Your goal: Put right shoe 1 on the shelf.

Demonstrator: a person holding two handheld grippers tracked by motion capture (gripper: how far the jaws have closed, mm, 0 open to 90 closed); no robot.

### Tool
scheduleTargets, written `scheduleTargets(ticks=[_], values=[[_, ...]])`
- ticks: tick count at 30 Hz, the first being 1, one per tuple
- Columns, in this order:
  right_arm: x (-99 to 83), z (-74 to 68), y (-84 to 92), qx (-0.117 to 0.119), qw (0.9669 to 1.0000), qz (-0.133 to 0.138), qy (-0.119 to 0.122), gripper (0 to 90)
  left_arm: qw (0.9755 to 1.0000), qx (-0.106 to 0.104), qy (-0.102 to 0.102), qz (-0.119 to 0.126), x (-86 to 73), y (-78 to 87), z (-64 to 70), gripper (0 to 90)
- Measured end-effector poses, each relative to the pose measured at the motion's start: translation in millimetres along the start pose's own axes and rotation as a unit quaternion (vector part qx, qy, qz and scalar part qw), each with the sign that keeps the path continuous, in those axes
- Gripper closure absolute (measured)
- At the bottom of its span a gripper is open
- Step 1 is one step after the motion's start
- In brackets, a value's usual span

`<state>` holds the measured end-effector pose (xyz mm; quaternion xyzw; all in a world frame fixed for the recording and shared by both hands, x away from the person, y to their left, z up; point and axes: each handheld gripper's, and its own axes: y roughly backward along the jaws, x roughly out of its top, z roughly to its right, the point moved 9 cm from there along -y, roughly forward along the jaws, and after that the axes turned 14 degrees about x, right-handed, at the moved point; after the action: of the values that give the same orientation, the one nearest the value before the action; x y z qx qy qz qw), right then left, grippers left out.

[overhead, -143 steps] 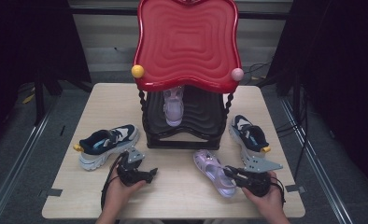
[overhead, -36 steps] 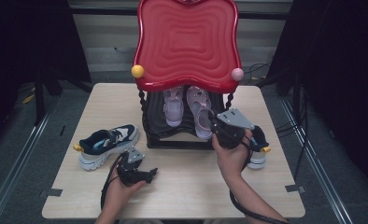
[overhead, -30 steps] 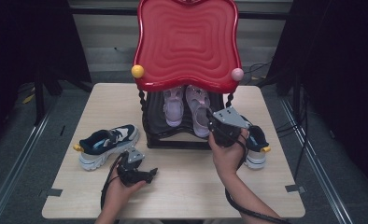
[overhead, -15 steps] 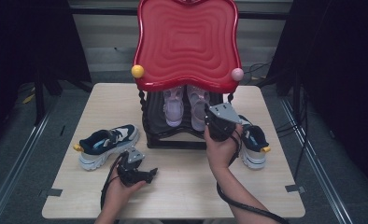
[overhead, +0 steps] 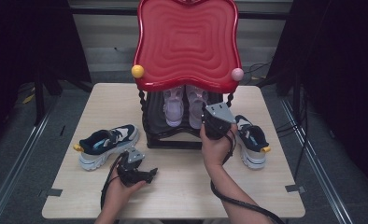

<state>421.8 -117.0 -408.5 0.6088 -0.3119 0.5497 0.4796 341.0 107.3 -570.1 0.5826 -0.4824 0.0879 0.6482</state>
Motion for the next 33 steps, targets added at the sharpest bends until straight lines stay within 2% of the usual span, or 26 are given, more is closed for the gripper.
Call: scheduleTargets(ticks=[9,16,17,22,30,33], values=[[-4.7,-4.8,-8.0,-0.009,0.9999,0.002,0.012,81.8,1.0,0.001,-0.004,0.001,0.2,-0.2,-0.6,17.5],[-5.0,-3.2,-13.2,-0.021,0.9997,0.005,0.007,81.7,1.0,-0.002,-0.002,0.0,0.3,-0.4,0.0,17.4],[-4.2,-2.3,-13.8,-0.024,0.9997,0.007,0.007,81.7,1.0,-0.001,-0.008,0.0,0.2,-0.3,-0.9,17.4],[-2.7,-1.7,-18.9,-0.028,0.9995,0.009,0.007,81.2,1.0,-0.003,-0.003,0.0,0.5,-0.6,0.0,17.3],[-7.9,-6.0,-24.1,-0.039,0.999,0.011,0.02,81.1,1.0,-0.003,-0.004,-0.001,0.3,-0.6,-0.2,17.3],[-12.5,-8.2,-25.3,-0.036,0.9992,0.009,0.015,80.3,1.0,-0.003,-0.004,0.001,0.8,-0.9,-0.4,17.2]])
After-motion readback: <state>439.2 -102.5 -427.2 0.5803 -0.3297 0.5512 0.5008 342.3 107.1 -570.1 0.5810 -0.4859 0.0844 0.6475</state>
